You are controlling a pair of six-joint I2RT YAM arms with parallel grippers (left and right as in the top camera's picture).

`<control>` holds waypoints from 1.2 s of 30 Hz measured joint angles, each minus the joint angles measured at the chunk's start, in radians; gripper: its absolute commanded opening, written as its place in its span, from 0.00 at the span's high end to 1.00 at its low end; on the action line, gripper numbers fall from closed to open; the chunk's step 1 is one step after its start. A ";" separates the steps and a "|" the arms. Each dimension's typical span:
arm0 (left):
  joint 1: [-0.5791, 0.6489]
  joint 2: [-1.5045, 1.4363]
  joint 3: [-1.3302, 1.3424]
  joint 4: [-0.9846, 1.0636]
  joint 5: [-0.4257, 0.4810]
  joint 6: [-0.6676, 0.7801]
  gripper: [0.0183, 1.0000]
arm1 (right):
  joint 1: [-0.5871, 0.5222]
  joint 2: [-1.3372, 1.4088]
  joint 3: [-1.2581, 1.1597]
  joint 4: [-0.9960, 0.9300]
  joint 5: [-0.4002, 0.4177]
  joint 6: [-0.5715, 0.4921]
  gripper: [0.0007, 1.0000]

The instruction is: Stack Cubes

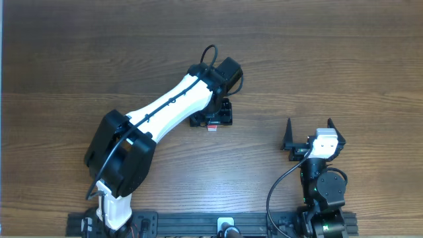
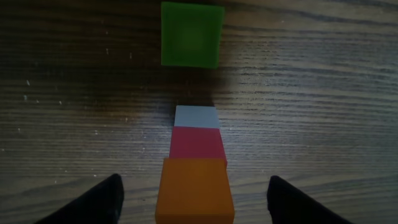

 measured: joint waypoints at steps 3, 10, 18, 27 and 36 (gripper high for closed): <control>0.000 0.000 0.000 0.000 0.000 0.005 0.00 | 0.000 0.000 0.000 0.000 0.000 0.000 0.01; 0.000 0.000 0.000 0.004 0.001 -0.001 0.00 | 0.000 0.000 0.000 0.000 0.000 0.000 0.01; 0.000 0.000 0.000 0.098 -0.016 -0.002 0.00 | 0.000 0.000 0.000 0.000 0.000 0.000 0.01; 0.070 -0.133 0.000 0.148 -0.087 -0.001 0.00 | 0.000 0.000 0.000 0.000 0.000 0.000 0.01; 0.090 -0.437 0.002 0.197 -0.295 0.019 0.00 | 0.000 0.000 0.000 0.000 0.000 0.000 0.01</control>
